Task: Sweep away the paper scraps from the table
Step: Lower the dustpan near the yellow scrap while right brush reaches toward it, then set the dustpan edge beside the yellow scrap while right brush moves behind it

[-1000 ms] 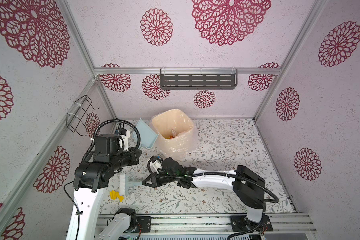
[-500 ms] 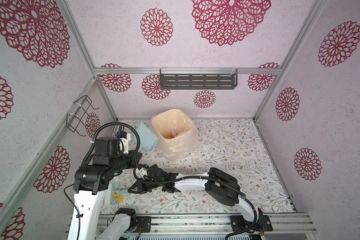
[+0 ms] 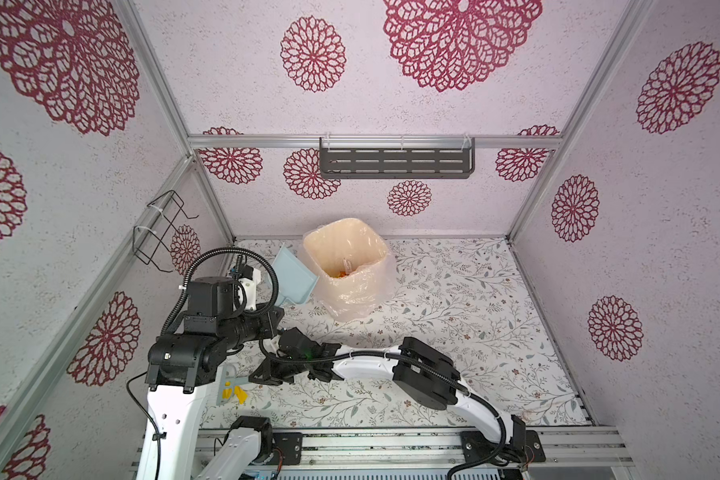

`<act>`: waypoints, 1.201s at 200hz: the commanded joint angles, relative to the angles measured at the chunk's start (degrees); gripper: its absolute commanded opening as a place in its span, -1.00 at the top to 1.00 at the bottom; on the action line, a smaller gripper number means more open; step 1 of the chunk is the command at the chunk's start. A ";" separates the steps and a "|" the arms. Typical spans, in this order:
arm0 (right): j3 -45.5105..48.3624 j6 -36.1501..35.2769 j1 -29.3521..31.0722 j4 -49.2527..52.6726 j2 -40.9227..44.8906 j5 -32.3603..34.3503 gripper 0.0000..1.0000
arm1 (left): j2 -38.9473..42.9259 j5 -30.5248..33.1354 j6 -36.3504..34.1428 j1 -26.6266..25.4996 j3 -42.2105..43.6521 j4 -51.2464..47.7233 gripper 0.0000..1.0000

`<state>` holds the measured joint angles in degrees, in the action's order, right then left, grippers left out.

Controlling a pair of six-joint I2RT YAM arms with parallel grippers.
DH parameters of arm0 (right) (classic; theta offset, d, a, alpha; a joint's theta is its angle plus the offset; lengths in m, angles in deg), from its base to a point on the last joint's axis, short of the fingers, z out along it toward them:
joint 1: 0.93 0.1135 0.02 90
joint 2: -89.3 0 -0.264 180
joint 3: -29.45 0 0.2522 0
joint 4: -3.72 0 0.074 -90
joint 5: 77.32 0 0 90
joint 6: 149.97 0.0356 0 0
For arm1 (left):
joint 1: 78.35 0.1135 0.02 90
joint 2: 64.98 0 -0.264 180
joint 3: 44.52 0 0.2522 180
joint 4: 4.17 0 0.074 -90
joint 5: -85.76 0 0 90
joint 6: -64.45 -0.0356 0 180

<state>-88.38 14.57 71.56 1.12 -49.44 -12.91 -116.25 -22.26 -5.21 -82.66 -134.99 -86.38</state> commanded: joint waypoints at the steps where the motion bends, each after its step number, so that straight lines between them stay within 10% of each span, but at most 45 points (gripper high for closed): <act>1: 3.45 1.46 -1.26 1.77 4.01 1.15 1.00 | 0.62 -0.69 -0.82 0.62 -0.11 -0.35 1.00; 133: 51.15 -4.61 -11.20 13.26 41.65 5.20 1.00 | 1.78 -1.04 -1.30 0.71 1.30 -1.30 1.00; 240: 48.21 -19.41 -18.41 38.13 63.66 3.83 1.00 | 4.48 -7.71 1.89 -1.16 2.59 -2.39 1.00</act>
<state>-36.19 -0.68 52.68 36.51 12.02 -7.14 -112.90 -27.92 -4.41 -82.99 -132.63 -88.63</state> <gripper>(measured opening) 0.086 0.127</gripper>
